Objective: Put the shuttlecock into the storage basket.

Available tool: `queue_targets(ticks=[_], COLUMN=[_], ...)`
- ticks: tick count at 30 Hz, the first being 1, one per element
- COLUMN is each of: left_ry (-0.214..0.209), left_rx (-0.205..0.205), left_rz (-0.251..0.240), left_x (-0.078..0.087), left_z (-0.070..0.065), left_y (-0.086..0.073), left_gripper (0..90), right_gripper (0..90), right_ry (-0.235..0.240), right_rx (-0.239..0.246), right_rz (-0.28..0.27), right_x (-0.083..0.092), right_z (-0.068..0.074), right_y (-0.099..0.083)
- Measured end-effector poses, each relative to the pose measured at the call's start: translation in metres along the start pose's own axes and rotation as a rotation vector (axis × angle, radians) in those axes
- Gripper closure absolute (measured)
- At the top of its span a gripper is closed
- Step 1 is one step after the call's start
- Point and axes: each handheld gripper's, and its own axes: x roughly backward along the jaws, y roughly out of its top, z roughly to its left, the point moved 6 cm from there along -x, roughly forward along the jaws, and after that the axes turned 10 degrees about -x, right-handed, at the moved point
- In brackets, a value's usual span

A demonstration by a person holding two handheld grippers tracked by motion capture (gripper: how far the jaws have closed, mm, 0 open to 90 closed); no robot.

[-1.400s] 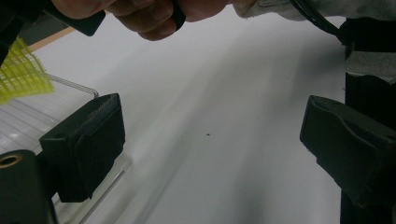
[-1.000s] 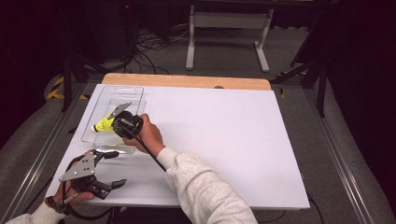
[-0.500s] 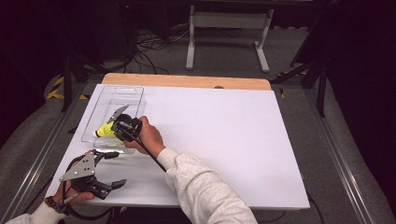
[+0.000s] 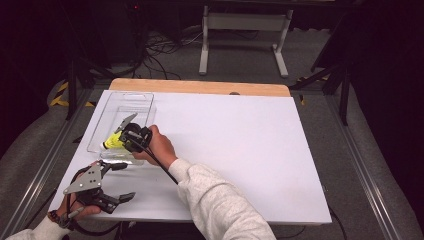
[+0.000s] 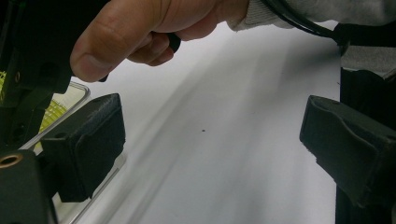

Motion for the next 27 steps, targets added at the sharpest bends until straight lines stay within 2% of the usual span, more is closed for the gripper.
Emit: queue_targets(ticks=[6, 9, 15, 22, 27], left_ry=[-0.005, -0.013, -0.010, -0.009, -0.006], left_rx=[-0.007, -0.004, -0.008, -0.009, -0.007], left_rz=[-0.001, 0.004, 0.013, 0.018, 0.014], left_x=[0.001, 0.000, -0.001, -0.001, 0.000], left_z=[0.000, -0.001, -0.001, 0.000, 0.000], left_y=[0.000, 0.000, 0.000, -0.001, -0.001], left_gripper=[7.7, 8.4, 8.4, 8.2, 8.2], right_gripper=[80.2, 76.8, 74.8, 67.4, 58.2], right_ry=[-0.002, -0.003, -0.008, -0.033, -0.064], right_rx=[-0.002, -0.015, -0.009, 0.007, 0.027], right_rz=[0.015, -0.013, -0.022, -0.013, -0.011], right_x=[-0.001, 0.005, 0.012, 0.017, 0.015], right_z=[-0.002, -0.006, -0.007, -0.006, -0.006], right_y=[-0.004, -0.004, -0.007, -0.013, -0.010])
